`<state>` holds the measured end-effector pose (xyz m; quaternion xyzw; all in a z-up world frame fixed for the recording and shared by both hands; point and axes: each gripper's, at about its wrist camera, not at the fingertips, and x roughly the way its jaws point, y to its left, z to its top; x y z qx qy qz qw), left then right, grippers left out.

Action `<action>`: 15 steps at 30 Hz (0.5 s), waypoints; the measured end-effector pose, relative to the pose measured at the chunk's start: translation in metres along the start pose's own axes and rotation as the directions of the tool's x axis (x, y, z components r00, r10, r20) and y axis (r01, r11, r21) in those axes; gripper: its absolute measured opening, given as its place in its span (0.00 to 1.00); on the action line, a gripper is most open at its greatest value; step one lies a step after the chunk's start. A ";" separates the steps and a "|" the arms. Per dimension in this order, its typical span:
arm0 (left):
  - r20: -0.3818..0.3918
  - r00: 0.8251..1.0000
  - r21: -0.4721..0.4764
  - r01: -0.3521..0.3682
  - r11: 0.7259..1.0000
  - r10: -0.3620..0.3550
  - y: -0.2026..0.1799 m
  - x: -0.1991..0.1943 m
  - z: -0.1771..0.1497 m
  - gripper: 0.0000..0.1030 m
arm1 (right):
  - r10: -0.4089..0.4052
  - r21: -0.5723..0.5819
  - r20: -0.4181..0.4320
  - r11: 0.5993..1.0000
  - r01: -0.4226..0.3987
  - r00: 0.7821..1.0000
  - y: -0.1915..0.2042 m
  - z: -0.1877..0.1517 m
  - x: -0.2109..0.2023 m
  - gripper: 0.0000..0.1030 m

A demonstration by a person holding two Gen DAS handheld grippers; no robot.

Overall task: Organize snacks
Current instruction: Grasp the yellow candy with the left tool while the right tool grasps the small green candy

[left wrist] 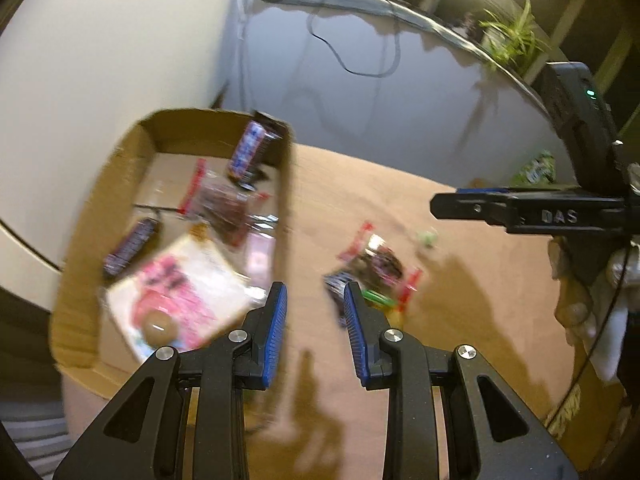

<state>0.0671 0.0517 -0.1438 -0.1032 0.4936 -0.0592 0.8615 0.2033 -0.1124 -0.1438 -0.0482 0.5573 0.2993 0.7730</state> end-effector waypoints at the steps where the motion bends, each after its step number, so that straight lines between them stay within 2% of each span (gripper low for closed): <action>1: -0.006 1.000 0.009 0.007 1.000 -0.007 -0.004 0.001 -0.002 0.27 | -0.013 0.002 -0.003 1.000 0.013 1.000 -0.006 -0.004 -0.001 0.56; 6: -0.063 0.997 0.042 0.055 0.998 -0.052 -0.030 0.013 -0.019 0.27 | -0.081 0.009 -0.026 0.997 0.081 0.996 -0.035 -0.025 0.000 0.56; 11: -0.132 0.987 0.066 0.101 0.993 -0.092 -0.056 0.030 -0.040 0.27 | -0.147 -0.025 -0.032 0.989 0.146 0.989 -0.046 -0.035 0.006 0.56; 15: -0.171 0.981 0.101 0.107 0.989 -0.089 -0.072 0.043 -0.052 0.27 | -0.154 -0.069 -0.035 0.986 0.152 0.987 -0.045 -0.037 0.016 0.56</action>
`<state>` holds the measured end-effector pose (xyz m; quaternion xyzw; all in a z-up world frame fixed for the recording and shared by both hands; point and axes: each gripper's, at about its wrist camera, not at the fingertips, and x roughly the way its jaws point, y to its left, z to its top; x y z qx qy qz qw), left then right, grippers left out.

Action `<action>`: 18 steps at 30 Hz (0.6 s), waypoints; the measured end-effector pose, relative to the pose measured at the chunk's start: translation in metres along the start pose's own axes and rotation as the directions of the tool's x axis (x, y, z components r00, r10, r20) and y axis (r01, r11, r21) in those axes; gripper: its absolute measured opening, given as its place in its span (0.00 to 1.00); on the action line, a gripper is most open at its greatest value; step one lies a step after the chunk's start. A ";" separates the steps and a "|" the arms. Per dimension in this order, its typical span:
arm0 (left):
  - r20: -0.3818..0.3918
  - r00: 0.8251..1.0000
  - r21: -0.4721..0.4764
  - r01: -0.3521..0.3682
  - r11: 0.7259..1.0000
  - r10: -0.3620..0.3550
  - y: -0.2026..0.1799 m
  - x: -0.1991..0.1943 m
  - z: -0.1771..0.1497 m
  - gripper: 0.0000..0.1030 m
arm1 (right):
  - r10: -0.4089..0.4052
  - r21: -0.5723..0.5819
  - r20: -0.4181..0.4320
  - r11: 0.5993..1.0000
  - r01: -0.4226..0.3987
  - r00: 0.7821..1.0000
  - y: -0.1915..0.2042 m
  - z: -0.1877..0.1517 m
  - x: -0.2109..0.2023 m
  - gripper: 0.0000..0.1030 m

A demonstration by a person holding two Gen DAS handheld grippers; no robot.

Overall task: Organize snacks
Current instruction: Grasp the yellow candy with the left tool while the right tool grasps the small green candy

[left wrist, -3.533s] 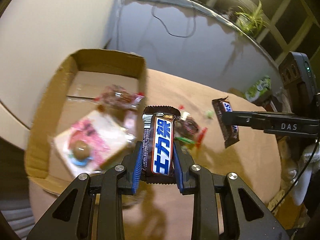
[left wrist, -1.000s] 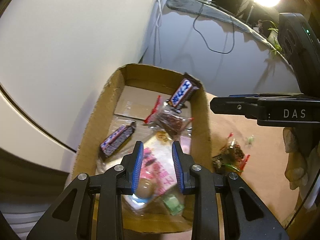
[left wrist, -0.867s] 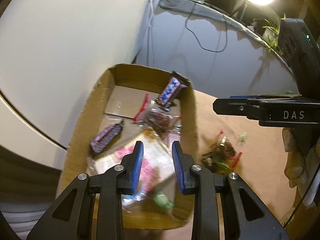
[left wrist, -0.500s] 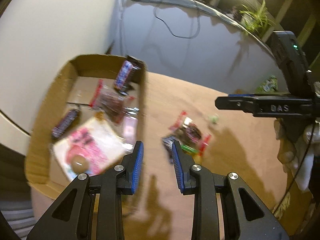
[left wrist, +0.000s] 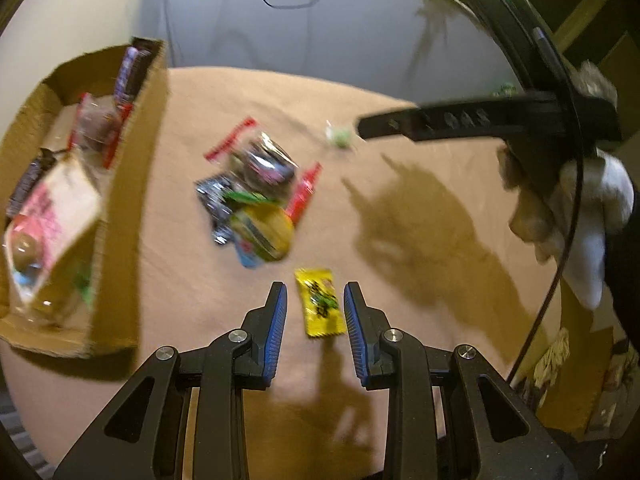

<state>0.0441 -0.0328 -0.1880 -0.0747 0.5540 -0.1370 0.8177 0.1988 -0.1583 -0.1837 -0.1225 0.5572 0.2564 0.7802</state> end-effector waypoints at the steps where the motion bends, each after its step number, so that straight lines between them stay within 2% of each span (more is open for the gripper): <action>1: -0.009 1.000 0.009 -0.006 1.000 0.006 -0.003 0.004 -0.001 0.27 | -0.006 -0.016 -0.002 1.000 0.006 1.000 0.002 0.000 0.003 0.56; 9: -0.050 0.997 0.050 -0.057 0.997 0.059 -0.018 0.029 -0.006 0.27 | -0.017 -0.052 -0.035 0.999 0.016 0.999 0.009 0.004 0.028 0.55; 13: -0.057 0.995 0.063 -0.077 0.995 0.080 -0.021 0.036 -0.006 0.27 | -0.013 -0.039 -0.054 0.999 0.011 0.998 0.008 0.008 0.037 0.45; 17: -0.048 0.994 0.090 -0.092 0.992 0.097 -0.027 0.038 -0.003 0.27 | -0.015 -0.036 -0.064 0.999 0.013 0.998 0.011 0.012 0.046 0.43; 18: -0.044 0.993 0.104 -0.101 0.989 0.106 -0.030 0.039 -0.003 0.27 | -0.019 -0.035 -0.065 0.999 0.016 0.998 0.012 0.014 0.047 0.38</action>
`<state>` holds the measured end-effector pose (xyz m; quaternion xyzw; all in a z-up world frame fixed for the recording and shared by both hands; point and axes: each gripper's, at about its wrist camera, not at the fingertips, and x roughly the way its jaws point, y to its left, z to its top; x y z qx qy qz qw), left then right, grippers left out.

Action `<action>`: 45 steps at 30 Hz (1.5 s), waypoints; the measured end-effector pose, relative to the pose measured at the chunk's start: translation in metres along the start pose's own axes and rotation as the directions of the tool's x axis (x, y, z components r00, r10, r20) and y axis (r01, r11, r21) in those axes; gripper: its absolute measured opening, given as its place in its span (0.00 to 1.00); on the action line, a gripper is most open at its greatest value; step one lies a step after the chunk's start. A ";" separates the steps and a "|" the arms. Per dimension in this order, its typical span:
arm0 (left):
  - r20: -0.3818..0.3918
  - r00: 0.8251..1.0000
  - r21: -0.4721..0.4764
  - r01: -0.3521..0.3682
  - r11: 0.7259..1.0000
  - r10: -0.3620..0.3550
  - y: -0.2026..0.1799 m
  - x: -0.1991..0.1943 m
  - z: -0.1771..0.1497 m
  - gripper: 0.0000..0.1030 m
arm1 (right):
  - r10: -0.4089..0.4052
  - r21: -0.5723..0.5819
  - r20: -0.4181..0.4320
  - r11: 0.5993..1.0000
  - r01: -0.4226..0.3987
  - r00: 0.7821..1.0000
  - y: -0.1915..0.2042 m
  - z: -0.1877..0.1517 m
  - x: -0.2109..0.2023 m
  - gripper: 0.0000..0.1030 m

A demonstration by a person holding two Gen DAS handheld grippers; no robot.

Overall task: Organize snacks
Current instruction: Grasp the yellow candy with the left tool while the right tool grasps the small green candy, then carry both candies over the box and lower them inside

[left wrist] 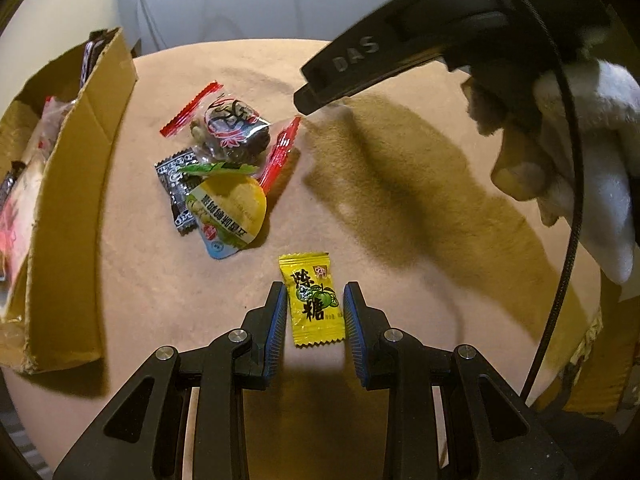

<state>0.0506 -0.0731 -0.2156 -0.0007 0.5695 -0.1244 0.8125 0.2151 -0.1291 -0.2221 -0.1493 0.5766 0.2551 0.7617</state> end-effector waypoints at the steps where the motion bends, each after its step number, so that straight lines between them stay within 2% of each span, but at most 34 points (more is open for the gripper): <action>1: 0.003 1.000 0.014 -0.008 1.000 0.008 -0.002 0.000 -0.001 0.27 | -0.003 0.002 -0.005 1.000 0.003 1.000 0.000 0.002 0.002 0.27; 3: 0.011 1.000 0.036 -0.020 0.999 0.020 -0.010 0.002 -0.007 0.26 | 0.008 0.008 -0.020 1.000 -0.008 1.000 0.001 0.003 0.006 0.19; 8: 0.021 1.000 0.039 -0.003 0.999 0.002 -0.014 0.000 -0.009 0.22 | 0.014 -0.008 -0.014 1.000 -0.014 1.000 0.005 0.002 0.007 0.18; 13: 0.036 0.999 0.012 0.031 0.999 -0.032 0.002 -0.010 -0.017 0.22 | 0.040 0.011 -0.001 0.999 -0.040 0.999 0.001 -0.005 0.000 0.17; 20: 0.063 0.995 -0.071 0.088 0.994 -0.084 0.021 -0.023 -0.028 0.22 | 0.052 0.027 0.029 0.998 -0.053 0.998 -0.004 -0.018 -0.013 0.16; 26: 0.090 0.991 -0.118 0.111 0.987 -0.101 0.039 -0.038 -0.030 0.22 | 0.075 0.039 0.056 0.996 -0.077 0.996 -0.005 -0.026 -0.028 0.16; 33: 0.132 0.988 -0.147 0.102 0.984 -0.083 0.063 -0.060 -0.019 0.22 | 0.090 0.032 0.088 0.995 -0.093 0.992 -0.001 -0.024 -0.046 0.16; 45: 0.216 0.976 -0.247 0.029 0.969 0.026 0.116 -0.092 -0.011 0.22 | 0.141 -0.053 0.140 0.989 -0.135 0.980 0.044 0.008 -0.075 0.16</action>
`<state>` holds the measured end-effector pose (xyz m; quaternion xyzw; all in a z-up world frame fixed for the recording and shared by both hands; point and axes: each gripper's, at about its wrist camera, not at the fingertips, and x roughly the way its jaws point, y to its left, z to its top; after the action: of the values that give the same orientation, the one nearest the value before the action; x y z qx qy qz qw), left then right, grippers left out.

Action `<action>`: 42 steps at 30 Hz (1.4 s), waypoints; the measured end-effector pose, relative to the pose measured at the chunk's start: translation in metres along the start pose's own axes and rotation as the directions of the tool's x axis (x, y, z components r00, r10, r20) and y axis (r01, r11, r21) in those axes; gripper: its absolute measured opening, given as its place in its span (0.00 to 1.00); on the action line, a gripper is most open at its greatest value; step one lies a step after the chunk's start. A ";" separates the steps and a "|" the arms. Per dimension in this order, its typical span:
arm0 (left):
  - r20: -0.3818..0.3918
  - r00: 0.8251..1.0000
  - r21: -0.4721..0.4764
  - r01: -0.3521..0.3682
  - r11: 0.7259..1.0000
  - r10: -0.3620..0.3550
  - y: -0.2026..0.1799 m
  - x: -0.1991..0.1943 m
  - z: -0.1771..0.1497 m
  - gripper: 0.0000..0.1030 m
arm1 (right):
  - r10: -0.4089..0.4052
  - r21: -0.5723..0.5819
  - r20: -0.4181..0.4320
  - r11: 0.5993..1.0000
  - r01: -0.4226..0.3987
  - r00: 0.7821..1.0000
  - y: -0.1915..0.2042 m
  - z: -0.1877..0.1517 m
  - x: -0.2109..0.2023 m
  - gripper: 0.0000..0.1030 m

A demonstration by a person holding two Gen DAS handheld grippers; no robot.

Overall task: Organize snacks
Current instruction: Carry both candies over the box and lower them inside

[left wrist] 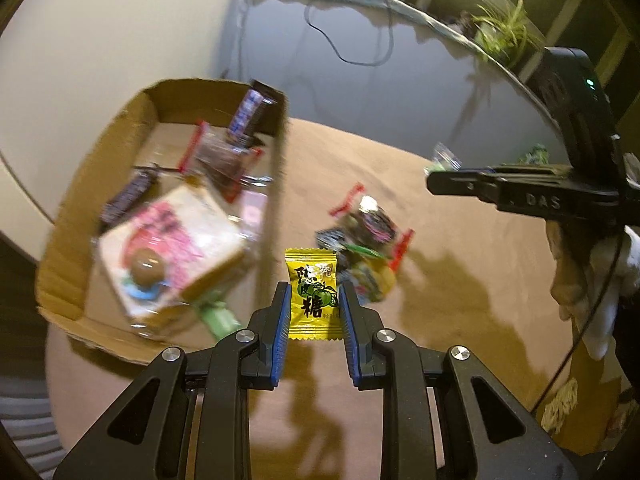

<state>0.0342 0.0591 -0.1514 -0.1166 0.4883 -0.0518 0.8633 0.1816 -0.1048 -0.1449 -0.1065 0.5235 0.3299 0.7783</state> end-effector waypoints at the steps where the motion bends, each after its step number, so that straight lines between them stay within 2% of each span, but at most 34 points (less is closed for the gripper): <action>1: 0.005 1.000 -0.007 -0.007 1.000 0.007 0.004 -0.002 0.001 0.22 | 0.006 -0.008 0.002 1.000 -0.006 1.000 0.005 0.004 0.001 0.16; 8: 0.041 0.997 -0.057 -0.061 0.996 0.063 0.032 -0.014 0.004 0.22 | 0.051 -0.070 0.005 0.996 -0.051 0.999 0.039 0.025 0.009 0.16; 21: 0.053 0.989 -0.114 -0.130 0.985 0.136 0.067 -0.024 0.002 0.22 | 0.100 -0.159 -0.024 0.982 -0.102 0.995 0.095 0.052 0.038 0.16; 42: 0.053 0.985 -0.160 -0.154 0.975 0.165 0.093 -0.026 0.003 0.22 | 0.117 -0.227 -0.088 0.964 -0.135 0.989 0.135 0.065 0.068 0.16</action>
<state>0.0208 0.1549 -0.1513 -0.1457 0.4697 0.0598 0.8687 0.1617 0.0582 -0.1530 -0.1756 0.5154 0.4336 0.7180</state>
